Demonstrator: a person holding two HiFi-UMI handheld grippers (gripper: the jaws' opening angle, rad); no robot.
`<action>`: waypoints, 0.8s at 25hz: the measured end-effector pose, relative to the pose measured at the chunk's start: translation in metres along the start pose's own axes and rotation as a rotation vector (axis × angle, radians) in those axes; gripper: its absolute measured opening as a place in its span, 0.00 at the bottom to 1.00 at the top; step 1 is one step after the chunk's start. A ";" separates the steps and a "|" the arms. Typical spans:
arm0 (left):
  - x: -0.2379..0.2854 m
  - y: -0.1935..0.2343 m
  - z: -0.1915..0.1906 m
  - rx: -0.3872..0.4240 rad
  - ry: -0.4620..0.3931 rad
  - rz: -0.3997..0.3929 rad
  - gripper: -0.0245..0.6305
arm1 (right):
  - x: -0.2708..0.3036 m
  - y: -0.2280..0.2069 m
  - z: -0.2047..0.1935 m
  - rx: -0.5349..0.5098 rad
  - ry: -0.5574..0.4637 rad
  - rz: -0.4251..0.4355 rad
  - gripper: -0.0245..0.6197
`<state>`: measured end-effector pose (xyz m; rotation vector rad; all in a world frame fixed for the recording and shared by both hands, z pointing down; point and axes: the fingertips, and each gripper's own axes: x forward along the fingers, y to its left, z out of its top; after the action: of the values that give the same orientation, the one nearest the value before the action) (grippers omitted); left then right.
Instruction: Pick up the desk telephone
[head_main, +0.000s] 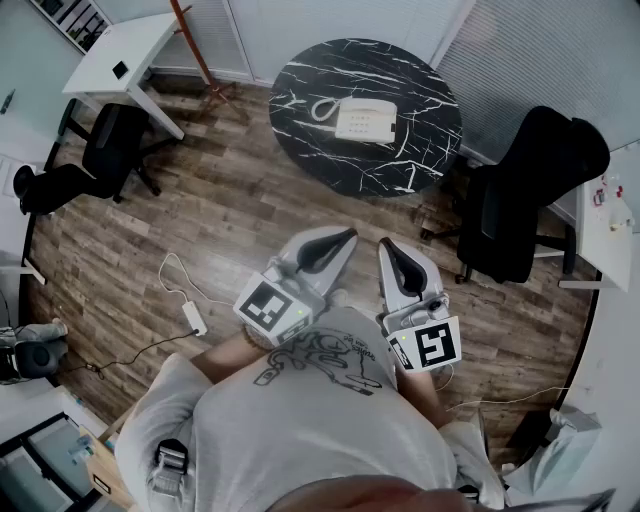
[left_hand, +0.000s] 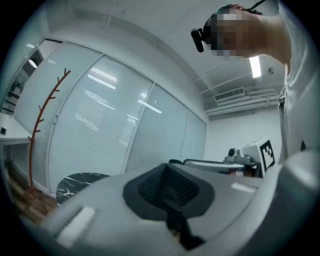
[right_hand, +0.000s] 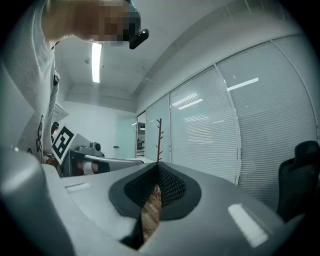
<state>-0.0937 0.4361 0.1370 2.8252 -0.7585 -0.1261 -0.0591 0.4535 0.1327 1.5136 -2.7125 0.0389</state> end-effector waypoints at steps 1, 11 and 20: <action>0.000 0.000 0.001 -0.002 -0.003 0.000 0.04 | 0.000 0.000 0.001 0.001 -0.002 0.000 0.05; 0.009 -0.007 -0.003 0.000 0.007 0.006 0.04 | -0.009 -0.006 0.003 0.027 -0.032 0.013 0.05; 0.026 -0.021 -0.019 -0.027 0.021 0.023 0.04 | -0.028 -0.021 -0.009 0.030 -0.023 0.015 0.05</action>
<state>-0.0580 0.4442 0.1501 2.7874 -0.7789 -0.1023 -0.0269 0.4665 0.1410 1.5105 -2.7534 0.0642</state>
